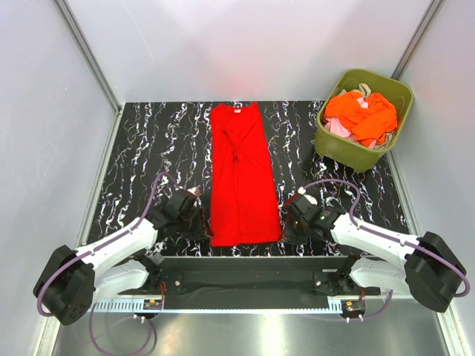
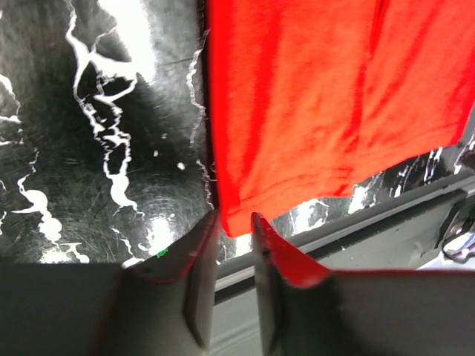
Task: Fold and stack the t-shirts
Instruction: Fold the tshirt
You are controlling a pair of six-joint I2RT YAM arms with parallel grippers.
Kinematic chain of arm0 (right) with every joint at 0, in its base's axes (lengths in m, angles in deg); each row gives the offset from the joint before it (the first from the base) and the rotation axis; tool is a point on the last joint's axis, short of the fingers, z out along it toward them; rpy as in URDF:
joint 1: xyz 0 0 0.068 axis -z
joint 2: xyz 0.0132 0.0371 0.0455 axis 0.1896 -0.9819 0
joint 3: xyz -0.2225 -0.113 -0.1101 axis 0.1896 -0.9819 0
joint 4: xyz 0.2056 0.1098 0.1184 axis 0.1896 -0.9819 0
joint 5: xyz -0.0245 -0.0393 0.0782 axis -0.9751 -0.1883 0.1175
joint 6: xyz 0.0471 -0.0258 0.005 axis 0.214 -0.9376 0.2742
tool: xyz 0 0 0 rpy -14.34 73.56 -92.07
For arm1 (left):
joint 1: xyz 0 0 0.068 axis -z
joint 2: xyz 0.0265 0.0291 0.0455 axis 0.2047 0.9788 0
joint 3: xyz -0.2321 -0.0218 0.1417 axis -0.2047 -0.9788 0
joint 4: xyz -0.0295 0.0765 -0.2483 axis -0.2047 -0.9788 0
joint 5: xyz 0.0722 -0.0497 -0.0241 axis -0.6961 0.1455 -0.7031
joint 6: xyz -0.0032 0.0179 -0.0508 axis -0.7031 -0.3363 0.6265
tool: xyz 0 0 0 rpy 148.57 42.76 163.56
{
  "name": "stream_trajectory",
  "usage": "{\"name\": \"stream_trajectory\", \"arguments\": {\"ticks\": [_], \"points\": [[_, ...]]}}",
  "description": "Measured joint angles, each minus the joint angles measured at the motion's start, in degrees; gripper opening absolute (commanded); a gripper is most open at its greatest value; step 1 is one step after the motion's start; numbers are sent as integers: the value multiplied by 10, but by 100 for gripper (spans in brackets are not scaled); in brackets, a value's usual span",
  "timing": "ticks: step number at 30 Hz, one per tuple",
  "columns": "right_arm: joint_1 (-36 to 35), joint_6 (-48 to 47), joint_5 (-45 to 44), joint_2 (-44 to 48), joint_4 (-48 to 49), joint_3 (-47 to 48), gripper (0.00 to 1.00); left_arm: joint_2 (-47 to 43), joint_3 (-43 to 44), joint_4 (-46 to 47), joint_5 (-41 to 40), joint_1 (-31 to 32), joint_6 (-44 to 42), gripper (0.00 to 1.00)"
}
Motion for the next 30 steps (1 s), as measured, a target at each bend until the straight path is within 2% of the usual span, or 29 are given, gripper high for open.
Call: {"name": "stream_trajectory", "arguments": {"ticks": [6, 12, 21, 23, 25, 26, 27, 28, 29, 30], "points": [[0, -2, -14, -5, -14, 11, 36, 3, 15, -11, -9, 13, -9, 46], [0, -23, -30, -49, -16, 42, 41, 9, 12, -12, -15, 17, -8, 46], [0, -39, -33, -96, -5, 57, 40, 53, -3, 45, 4, 17, -3, 44], [0, -40, -33, -103, 0, 56, 39, 58, -3, 55, 6, 17, 0, 39], [0, -40, -32, -109, 7, 54, 34, 62, -4, 61, 6, 17, 1, 35], [0, -40, -32, -111, 10, 52, 29, 62, -5, 61, 6, 17, 2, 23], [0, -41, -32, -114, 12, 50, 11, 64, -5, 61, 6, 17, 1, 14], [0, -45, -31, -114, 14, 49, 3, 67, -6, 61, 5, 17, 2, 7], [0, -45, -30, -114, 18, 48, 0, 69, -7, 61, 5, 17, 2, 0], [0, -43, -28, -114, 20, 48, 0, 70, -7, 63, 6, 17, 3, 0]]}}
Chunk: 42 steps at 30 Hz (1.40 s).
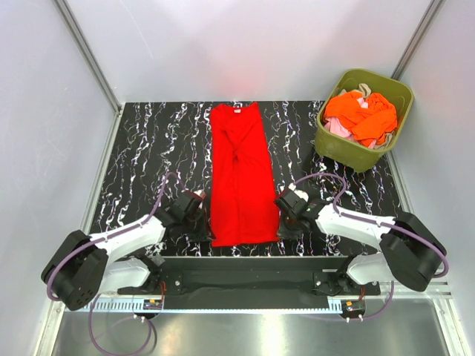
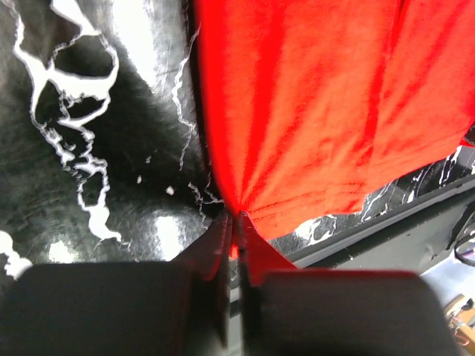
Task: Fold and stack the t-shirts
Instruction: Fold the tshirt
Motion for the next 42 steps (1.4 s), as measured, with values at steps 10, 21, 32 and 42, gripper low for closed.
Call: {"name": "stream_trajectory", "arguments": {"ticks": [10, 21, 32, 42], "points": [[-28, 33, 12, 70, 5, -20, 0, -65, 0, -38, -8, 4, 5, 0], [-32, 27, -5, 75, -6, -6, 0, -54, 28, -65, -9, 4, 7, 0], [18, -82, -28, -36, -7, 136, 0, 102, 156, -64, 3, -78, -16, 0], [125, -235, -2, -261, 12, 371, 0, 350, 437, -70, 27, -176, -71, 0]]}}
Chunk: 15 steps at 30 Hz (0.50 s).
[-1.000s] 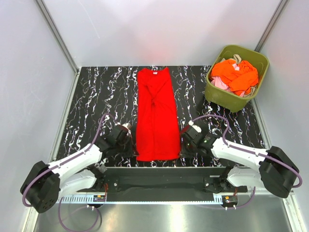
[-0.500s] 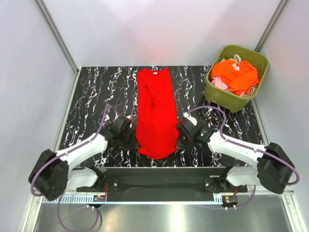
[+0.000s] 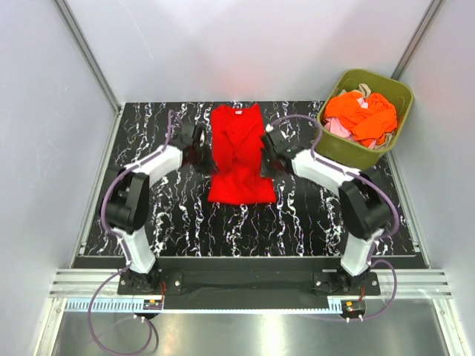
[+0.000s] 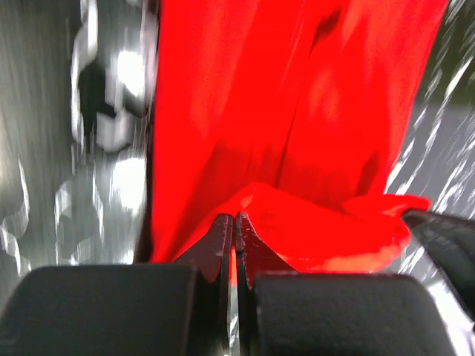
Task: Fold and stack the t-shirts
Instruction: Fold the tshirt
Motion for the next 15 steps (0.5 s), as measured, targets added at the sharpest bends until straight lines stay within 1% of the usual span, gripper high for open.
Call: {"name": "stream_trajectory", "arguments": {"ticks": [4, 7, 15], "points": [[29, -41, 3, -75, -11, 105, 0, 86, 130, -12, 1, -22, -19, 0], [47, -67, 4, -124, -29, 188, 0, 125, 200, -31, 0, -35, -28, 0], [84, -110, 13, -195, -65, 324, 0, 193, 294, -57, 0, -67, -35, 0]]}}
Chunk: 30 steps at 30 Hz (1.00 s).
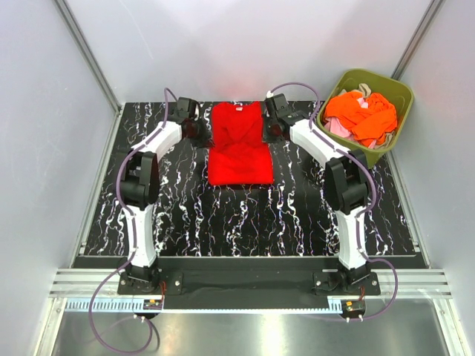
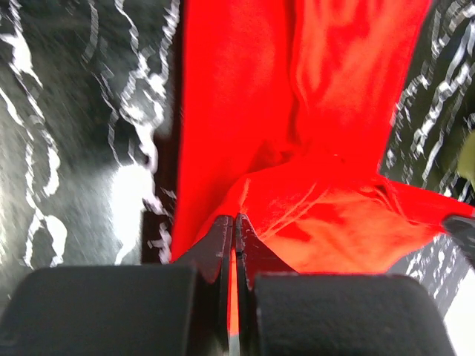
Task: Fold and stack the t-shirts
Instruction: Fold the tshirt
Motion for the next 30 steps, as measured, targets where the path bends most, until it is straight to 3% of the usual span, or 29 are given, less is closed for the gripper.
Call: {"name": "stream_trajectory", "arguments": {"ticks": [3, 5, 8, 10, 12, 14, 18, 24, 30], "points": [[12, -10, 7, -27, -7, 28, 2, 27, 17, -2, 0, -9, 0, 0], [19, -16, 17, -48, -10, 45, 6, 42, 25, -6, 1, -14, -2, 18], [25, -23, 29, -79, -15, 69, 11, 66, 49, -14, 9, -19, -9, 34], [28, -27, 35, -101, -26, 90, 27, 84, 75, -14, 24, -24, -14, 40], [30, -31, 37, -122, -42, 117, 40, 91, 89, -13, 38, -29, -23, 54], [32, -39, 39, -133, -65, 144, 44, 89, 96, -13, 45, -35, -39, 61], [36, -44, 41, -113, -97, 150, 52, 41, 51, -9, 35, -41, -62, 61], [37, -33, 61, 4, -109, 21, 46, -99, -98, -12, 23, -33, -71, 60], [37, -20, 87, 78, -89, -105, 44, -128, -196, 5, 25, -2, -72, 61]]}}
